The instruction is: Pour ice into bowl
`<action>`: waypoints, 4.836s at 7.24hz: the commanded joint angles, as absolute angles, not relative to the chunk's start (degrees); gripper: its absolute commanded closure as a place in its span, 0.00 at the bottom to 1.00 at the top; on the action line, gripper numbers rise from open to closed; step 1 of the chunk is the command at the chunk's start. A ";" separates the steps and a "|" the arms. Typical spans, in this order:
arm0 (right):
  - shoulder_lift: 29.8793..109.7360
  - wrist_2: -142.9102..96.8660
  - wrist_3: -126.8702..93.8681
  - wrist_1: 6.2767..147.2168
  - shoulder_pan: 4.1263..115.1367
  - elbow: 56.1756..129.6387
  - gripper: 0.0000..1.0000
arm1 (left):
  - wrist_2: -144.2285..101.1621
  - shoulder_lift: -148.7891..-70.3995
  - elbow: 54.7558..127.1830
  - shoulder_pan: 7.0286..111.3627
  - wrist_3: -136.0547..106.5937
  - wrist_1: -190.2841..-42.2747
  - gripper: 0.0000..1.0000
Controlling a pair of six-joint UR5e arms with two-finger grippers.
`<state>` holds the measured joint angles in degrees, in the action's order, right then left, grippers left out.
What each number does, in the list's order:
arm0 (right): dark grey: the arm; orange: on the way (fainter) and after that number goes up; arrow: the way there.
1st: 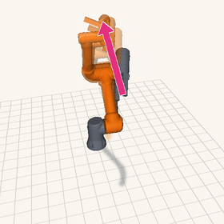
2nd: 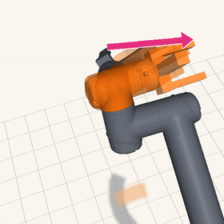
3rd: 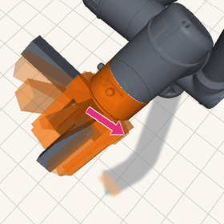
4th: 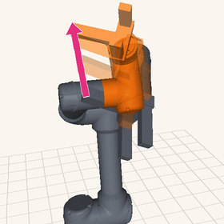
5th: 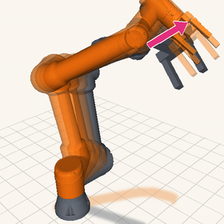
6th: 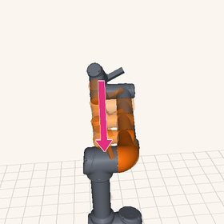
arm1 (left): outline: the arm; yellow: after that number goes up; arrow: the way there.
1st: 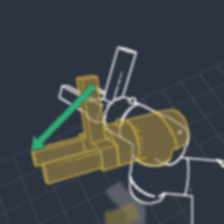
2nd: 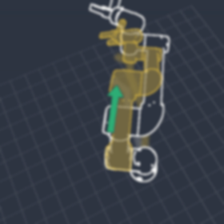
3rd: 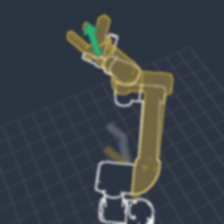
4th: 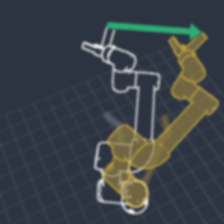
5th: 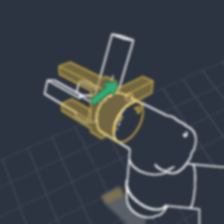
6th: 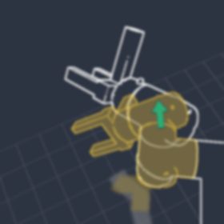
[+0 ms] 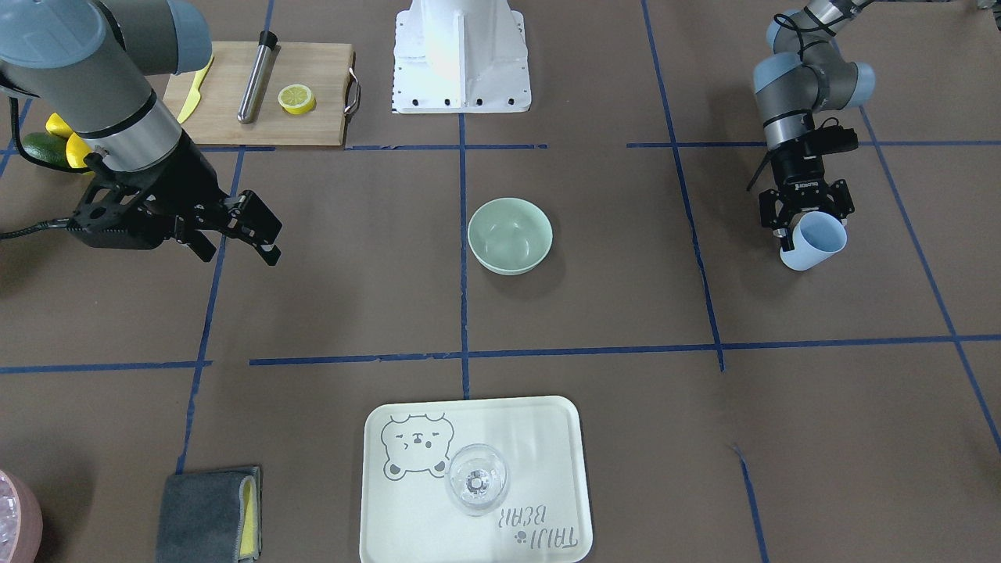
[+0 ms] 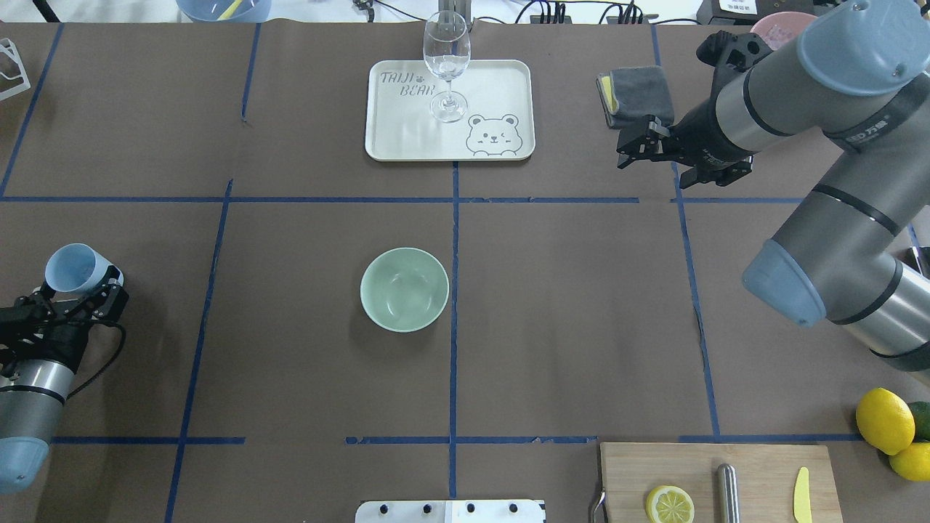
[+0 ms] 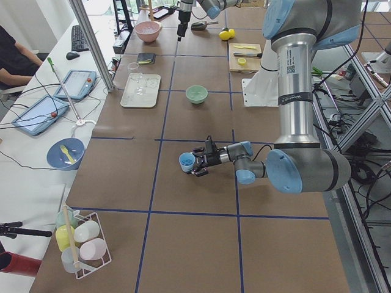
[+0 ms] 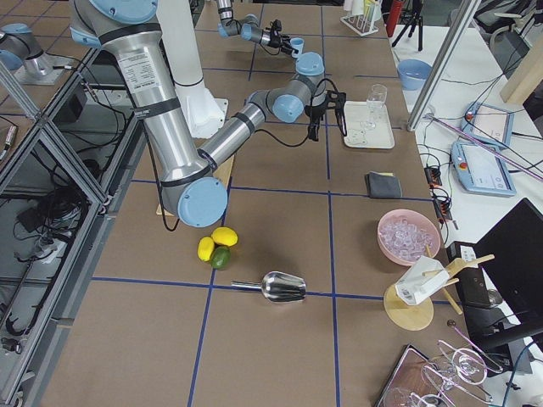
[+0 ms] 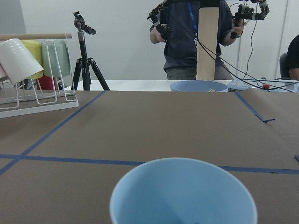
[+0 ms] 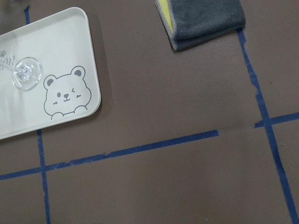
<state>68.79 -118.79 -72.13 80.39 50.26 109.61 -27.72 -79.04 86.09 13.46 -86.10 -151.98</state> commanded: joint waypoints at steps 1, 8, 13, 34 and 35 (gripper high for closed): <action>69.43 -118.74 -72.16 80.42 50.27 109.95 0.00 | -28.04 -80.93 85.17 14.41 -85.61 -151.96 0.01; 69.70 -118.74 -72.16 80.42 50.19 109.86 0.00 | -29.44 -83.49 84.45 17.14 -66.49 -164.46 0.97; 70.75 -118.48 -71.98 80.42 51.32 109.78 0.00 | -29.27 -96.31 85.60 17.32 -39.06 -178.16 1.00; 74.00 -118.56 -68.03 80.33 53.61 110.13 0.00 | -24.17 -115.84 94.93 10.02 32.15 -118.83 1.00; 74.00 -118.56 -68.03 80.25 53.79 110.13 0.00 | -24.08 -115.84 94.75 9.93 33.47 -117.44 1.00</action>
